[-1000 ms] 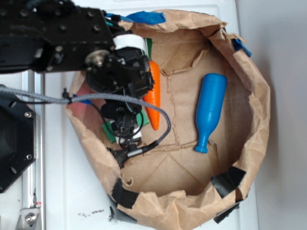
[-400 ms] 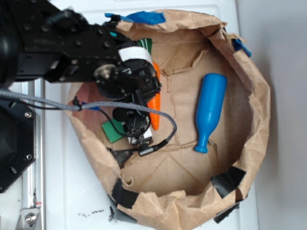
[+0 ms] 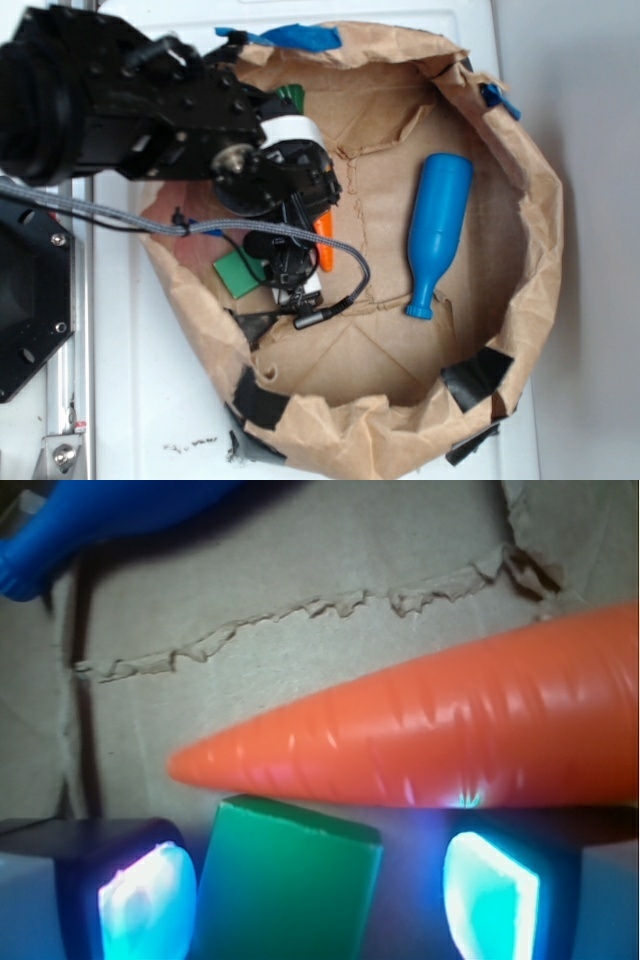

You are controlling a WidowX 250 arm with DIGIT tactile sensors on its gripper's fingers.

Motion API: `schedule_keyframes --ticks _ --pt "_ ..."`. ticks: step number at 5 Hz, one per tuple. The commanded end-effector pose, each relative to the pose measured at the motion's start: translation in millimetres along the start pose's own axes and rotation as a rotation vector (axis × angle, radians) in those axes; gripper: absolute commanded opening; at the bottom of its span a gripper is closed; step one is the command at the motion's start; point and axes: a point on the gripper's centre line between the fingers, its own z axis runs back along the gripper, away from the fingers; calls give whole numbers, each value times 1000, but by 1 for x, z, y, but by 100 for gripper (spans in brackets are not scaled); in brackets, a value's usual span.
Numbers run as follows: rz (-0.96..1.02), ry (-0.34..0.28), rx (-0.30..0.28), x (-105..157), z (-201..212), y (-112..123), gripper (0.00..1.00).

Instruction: Grab the green block.

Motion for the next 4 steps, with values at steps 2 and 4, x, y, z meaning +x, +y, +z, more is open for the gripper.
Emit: schedule_keyframes --ticks 2,4 --pt "-6 -50 11 6 2 10 0" --pt "-15 -53 23 5 6 9 0"
